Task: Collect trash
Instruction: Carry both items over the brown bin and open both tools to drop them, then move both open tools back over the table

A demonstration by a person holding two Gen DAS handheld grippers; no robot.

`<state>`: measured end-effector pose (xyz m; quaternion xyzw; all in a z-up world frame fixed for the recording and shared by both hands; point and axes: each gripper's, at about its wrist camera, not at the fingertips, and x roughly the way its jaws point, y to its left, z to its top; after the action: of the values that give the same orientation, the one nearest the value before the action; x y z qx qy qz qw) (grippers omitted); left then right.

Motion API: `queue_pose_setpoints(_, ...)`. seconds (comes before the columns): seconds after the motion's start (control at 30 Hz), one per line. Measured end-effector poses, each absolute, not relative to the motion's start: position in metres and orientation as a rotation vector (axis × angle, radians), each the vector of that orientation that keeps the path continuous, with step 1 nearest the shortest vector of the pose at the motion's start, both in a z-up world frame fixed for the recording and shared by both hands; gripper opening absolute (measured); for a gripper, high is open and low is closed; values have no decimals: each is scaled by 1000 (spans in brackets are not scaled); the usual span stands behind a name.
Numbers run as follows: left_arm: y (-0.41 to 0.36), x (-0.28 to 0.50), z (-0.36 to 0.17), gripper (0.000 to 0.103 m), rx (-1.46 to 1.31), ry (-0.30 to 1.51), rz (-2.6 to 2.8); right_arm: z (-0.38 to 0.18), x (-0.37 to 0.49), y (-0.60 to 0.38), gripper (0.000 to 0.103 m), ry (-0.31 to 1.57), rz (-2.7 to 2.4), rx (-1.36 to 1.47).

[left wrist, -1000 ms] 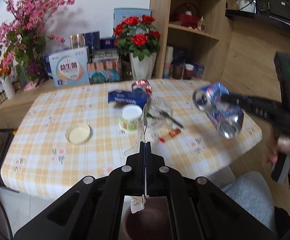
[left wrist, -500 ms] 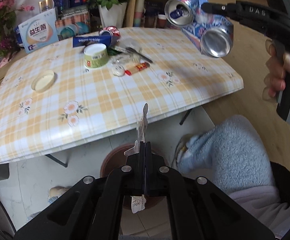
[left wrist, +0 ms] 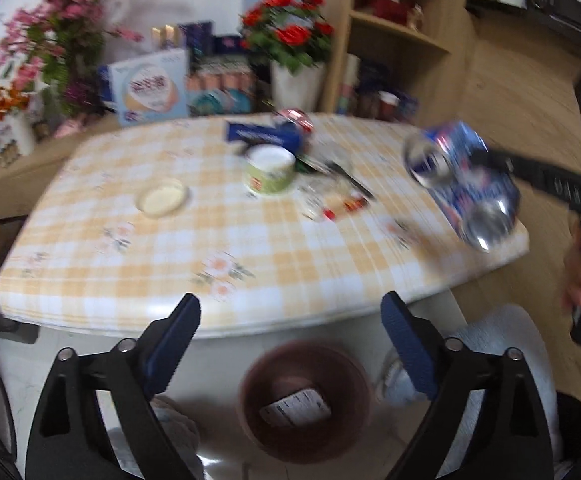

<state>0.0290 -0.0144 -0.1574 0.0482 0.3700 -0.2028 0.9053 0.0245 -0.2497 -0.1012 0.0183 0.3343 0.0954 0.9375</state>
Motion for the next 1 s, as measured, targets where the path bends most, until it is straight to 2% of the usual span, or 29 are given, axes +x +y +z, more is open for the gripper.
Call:
queue_pose_setpoints(0.07,-3,33,-147,95,98,721,-342,-106,23,-244,9,700,210,30)
queue_pose_setpoints(0.3,41,37,-113,97,45,588,-151,-131,17,-217,9,788,273,9)
queue_pose_setpoints(0.73,81,28,-104,97,0,559,-65,-167,15,-171,9,933,356,-51)
queue_pose_setpoints(0.77,82,27,-105,97,-1,561,-66,-167,15,-170,18,936,358,-48)
queue_pose_setpoints(0.8,82,27,-105,97,-2,560,-66,-166,16,-171,41,928,360,-40)
queue_pose_setpoints(0.83,82,27,-105,97,-1,559,-66,-164,15,-172,51,916,360,-32)
queue_pose_setpoints(0.87,82,27,-105,97,1,559,-64,-160,14,-174,59,889,355,-24)
queue_pose_setpoints(0.93,82,29,-107,97,-1,563,-62,-155,16,-177,63,866,345,-24)
queue_pose_setpoints(1.0,82,30,-109,97,-2,569,-62,-152,21,-183,79,852,311,-27)
